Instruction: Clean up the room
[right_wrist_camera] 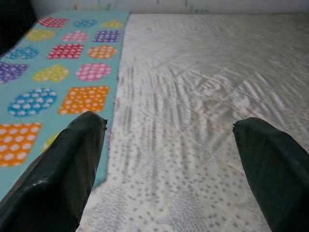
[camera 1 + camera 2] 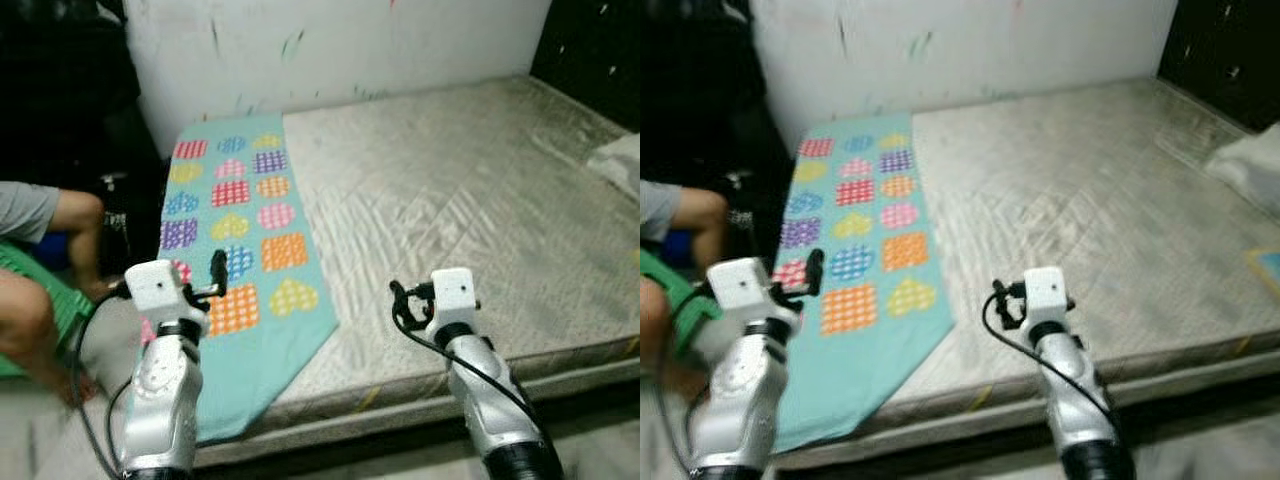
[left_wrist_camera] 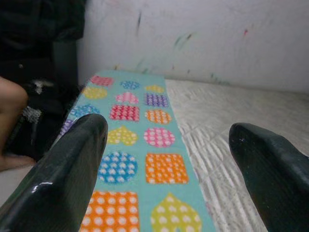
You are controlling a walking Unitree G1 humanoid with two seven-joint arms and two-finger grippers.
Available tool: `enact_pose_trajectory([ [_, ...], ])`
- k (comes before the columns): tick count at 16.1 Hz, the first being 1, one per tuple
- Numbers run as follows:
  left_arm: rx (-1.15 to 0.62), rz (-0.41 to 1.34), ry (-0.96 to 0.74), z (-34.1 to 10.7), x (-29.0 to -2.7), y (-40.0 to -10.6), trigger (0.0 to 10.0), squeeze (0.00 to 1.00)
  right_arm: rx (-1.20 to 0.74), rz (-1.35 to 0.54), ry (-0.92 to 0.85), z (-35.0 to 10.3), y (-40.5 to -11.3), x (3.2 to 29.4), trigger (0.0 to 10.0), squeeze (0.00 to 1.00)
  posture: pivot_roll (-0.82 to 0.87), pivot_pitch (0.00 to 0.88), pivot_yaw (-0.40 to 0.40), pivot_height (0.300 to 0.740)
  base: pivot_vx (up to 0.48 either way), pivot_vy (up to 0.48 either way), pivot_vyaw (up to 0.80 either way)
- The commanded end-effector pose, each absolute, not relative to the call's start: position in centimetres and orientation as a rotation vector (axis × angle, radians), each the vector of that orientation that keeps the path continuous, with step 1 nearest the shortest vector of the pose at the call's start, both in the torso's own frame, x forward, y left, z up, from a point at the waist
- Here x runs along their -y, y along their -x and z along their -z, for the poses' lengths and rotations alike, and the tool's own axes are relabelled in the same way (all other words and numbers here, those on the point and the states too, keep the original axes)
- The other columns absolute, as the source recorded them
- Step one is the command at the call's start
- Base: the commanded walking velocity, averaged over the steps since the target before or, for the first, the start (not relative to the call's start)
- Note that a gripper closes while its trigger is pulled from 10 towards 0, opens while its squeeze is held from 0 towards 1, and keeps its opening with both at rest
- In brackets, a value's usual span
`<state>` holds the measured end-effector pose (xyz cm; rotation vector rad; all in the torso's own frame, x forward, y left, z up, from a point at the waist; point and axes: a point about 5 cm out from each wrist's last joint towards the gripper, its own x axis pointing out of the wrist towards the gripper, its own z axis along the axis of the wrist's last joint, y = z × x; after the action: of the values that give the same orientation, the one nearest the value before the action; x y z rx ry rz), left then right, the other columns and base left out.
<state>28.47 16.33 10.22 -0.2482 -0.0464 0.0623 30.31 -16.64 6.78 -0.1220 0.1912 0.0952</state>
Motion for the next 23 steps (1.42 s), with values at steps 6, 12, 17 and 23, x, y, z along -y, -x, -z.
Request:
enact_pose_trajectory([
  [6,0.066,-0.065,0.211,-10.7,-16.4,-28.5,10.0,0.0,-0.192,-0.087,0.105,-6.6,-30.2,16.4,10.0,0.0,-0.2,0.0,0.108,0.74,0.0,0.069,0.31],
  [12,0.061,-0.089,0.189,-10.7,-16.8,-28.4,10.0,0.0,-0.193,-0.089,0.079,-6.4,-30.0,16.2,10.0,0.0,-0.19,0.0,0.107,0.74,0.0,0.0,0.0],
  [17,0.053,-0.109,0.176,-10.9,-17.6,-27.7,10.0,0.0,-0.186,-0.054,0.047,-7.1,-29.9,16.9,10.0,0.0,-0.17,0.0,0.104,0.74,0.0,0.0,-0.09],
  [23,0.033,-0.114,0.135,-11.5,-18.8,-27.0,10.0,0.0,-0.152,0.003,0.014,-8.7,-29.9,18.3,10.0,0.0,-0.14,0.078,0.114,0.74,0.0,0.0,-0.09],
])
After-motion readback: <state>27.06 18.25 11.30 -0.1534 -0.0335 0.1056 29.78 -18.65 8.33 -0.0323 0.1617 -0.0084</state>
